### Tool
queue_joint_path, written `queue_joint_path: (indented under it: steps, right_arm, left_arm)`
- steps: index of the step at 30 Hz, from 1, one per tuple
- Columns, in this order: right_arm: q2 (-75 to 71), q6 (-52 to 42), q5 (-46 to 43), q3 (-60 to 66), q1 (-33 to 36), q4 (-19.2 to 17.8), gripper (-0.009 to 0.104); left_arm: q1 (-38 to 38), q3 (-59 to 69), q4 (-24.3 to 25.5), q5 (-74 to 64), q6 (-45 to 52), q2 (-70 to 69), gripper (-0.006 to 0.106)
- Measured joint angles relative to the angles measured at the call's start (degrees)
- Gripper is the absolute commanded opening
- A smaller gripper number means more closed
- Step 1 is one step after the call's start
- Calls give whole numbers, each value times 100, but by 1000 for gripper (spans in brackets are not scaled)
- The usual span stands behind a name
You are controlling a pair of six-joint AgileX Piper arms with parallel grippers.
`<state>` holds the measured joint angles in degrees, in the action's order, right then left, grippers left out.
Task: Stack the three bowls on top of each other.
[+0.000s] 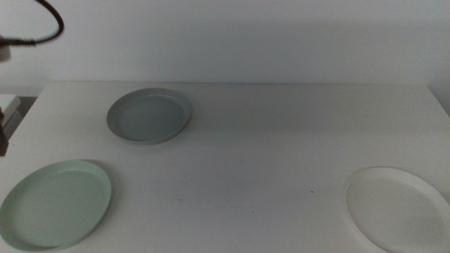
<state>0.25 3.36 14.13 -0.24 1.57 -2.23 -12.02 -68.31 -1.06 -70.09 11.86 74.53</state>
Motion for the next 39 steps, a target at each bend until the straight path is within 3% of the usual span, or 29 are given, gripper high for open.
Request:
queue_joint_path:
  steps: [4,13,29,34,39]
  right_arm:
    - [0,0,0,0,0,0,92]
    - [0,0,0,0,0,0,92]
    - [0,0,0,0,0,0,92]
    - [0,0,0,0,0,0,92]
    - [0,0,0,0,0,0,92]
  left_arm:
    - [-170,-13,106,215,271,576,94]
    - [-742,-15,-257,842,750,1739,94]
    - [-791,-15,-435,1490,957,3348,92]
    - [-791,-25,-435,1539,1020,3554,82]
    - [-791,-25,-473,1438,1040,3669,61]
